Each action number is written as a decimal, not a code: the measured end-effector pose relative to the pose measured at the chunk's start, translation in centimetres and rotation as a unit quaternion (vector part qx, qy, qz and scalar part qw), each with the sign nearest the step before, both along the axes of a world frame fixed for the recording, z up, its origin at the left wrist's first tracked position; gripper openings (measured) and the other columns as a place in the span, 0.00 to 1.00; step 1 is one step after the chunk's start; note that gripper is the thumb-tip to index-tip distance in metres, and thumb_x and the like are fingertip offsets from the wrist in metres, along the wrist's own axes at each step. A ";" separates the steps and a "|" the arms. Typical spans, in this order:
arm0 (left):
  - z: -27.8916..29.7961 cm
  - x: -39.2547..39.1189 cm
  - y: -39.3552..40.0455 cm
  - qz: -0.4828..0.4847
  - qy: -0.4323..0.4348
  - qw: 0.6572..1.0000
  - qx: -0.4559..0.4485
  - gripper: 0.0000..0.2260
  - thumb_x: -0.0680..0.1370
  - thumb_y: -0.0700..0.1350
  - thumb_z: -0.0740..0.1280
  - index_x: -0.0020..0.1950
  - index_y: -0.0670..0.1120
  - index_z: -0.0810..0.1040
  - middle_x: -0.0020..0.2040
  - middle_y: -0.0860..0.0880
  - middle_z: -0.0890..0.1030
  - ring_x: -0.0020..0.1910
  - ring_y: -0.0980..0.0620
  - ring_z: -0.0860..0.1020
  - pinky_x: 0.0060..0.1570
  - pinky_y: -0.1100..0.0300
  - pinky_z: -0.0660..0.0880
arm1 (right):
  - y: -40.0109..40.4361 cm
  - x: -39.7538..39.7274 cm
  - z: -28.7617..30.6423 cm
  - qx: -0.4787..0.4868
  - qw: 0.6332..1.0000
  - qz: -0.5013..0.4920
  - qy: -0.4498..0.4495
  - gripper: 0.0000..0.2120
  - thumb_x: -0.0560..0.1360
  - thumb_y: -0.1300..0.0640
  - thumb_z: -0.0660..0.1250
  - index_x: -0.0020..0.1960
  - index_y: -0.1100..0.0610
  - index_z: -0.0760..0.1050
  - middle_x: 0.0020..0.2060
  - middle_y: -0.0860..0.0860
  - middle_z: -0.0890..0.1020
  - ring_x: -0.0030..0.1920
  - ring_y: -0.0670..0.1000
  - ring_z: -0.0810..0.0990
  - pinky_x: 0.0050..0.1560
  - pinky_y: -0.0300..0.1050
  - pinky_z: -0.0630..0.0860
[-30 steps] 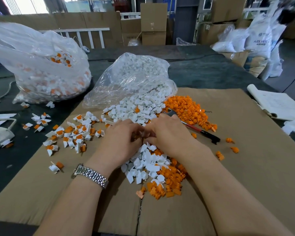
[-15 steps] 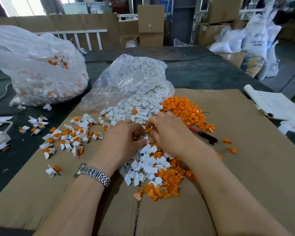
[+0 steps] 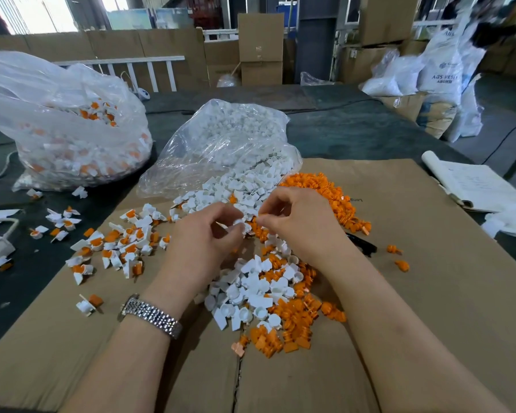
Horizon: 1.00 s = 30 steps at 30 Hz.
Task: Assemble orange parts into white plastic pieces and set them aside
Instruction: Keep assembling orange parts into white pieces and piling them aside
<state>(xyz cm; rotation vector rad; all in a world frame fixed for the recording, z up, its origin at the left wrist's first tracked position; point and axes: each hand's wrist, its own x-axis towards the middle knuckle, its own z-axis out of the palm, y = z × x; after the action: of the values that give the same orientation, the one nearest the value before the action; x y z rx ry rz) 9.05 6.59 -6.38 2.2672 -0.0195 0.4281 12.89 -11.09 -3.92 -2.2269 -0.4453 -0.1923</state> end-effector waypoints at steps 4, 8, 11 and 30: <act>0.5 -0.3 -0.1 -0.031 0.018 0.995 -0.095 0.05 0.77 0.45 0.75 0.52 0.51 0.83 0.41 0.55 0.87 0.37 0.60 0.85 0.34 0.65 0.79 | -0.2 -0.1 0.2 0.074 0.996 0.018 0.043 0.04 0.74 0.56 0.75 0.42 0.52 0.82 0.33 0.48 0.84 0.35 0.44 0.83 0.38 0.34 0.79; 0.6 -0.4 -0.2 -0.046 0.034 0.993 -0.099 0.06 0.74 0.47 0.78 0.49 0.51 0.84 0.37 0.55 0.86 0.32 0.60 0.82 0.30 0.68 0.75 | 0.0 -0.3 0.2 0.084 0.993 0.047 0.061 0.02 0.74 0.55 0.75 0.43 0.52 0.82 0.36 0.48 0.84 0.38 0.45 0.84 0.47 0.46 0.83; 0.6 -0.4 -0.2 -0.033 0.022 0.993 -0.107 0.02 0.78 0.50 0.74 0.50 0.54 0.85 0.39 0.56 0.86 0.35 0.58 0.83 0.33 0.66 0.78 | -0.1 -0.3 0.3 0.093 0.993 0.044 0.060 0.03 0.75 0.53 0.74 0.43 0.51 0.82 0.37 0.46 0.84 0.40 0.44 0.82 0.47 0.44 0.82; 1.1 -0.1 0.7 -0.123 0.113 0.814 -0.556 0.08 0.74 0.38 0.71 0.50 0.38 0.87 0.45 0.39 0.87 0.44 0.47 0.87 0.43 0.62 0.83 | 0.7 -0.8 0.5 0.122 0.988 0.088 -0.042 0.01 0.78 0.57 0.71 0.47 0.52 0.81 0.38 0.41 0.81 0.41 0.41 0.79 0.43 0.35 0.76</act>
<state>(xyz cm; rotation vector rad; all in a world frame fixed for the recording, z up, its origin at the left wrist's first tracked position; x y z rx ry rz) 8.93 7.28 -5.23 1.1037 0.0492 -0.0199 12.08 -10.39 -3.45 -1.9331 -0.6277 -0.2345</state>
